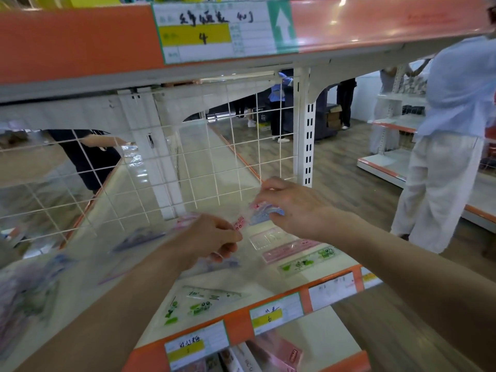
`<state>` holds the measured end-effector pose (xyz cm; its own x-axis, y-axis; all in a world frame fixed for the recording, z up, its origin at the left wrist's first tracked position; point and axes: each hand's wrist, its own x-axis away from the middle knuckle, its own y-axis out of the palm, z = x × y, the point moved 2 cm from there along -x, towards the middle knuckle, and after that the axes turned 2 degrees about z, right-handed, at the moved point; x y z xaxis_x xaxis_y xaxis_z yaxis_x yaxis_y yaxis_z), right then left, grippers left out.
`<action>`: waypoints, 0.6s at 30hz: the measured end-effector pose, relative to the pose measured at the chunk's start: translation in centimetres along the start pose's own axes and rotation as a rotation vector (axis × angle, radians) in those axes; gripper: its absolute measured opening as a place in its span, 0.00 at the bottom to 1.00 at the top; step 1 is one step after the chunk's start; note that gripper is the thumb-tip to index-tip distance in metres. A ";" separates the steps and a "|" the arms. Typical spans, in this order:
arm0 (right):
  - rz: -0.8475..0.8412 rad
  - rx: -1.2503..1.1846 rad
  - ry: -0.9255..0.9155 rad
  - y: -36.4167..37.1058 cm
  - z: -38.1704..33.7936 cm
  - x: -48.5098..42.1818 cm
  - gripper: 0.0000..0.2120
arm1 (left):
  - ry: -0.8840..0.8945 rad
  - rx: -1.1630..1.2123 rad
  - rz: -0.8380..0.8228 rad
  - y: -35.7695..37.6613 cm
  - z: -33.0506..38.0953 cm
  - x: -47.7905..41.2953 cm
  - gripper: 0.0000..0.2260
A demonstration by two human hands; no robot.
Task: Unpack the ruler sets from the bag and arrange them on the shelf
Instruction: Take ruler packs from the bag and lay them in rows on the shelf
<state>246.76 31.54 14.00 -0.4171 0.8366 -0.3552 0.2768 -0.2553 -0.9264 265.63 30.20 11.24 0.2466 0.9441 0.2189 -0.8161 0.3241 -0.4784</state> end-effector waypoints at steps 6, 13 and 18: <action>-0.055 0.197 -0.101 1.1 -1.0 -0.6 0.19 | 0.023 0.003 -0.088 0.8 0.9 0.3 0.03; -0.142 0.232 -0.027 0.9 1.3 0.0 0.21 | 0.042 -0.046 -0.036 0.0 0.6 -0.1 0.03; -0.136 0.268 -0.096 1.6 0.4 0.2 0.18 | 0.046 -0.005 -0.056 1.1 1.0 -0.7 0.03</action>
<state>246.80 31.08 12.41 -0.5179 0.8256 -0.2241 -0.0196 -0.2734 -0.9617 264.07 29.84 11.42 0.3154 0.9264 0.2057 -0.7980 0.3762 -0.4708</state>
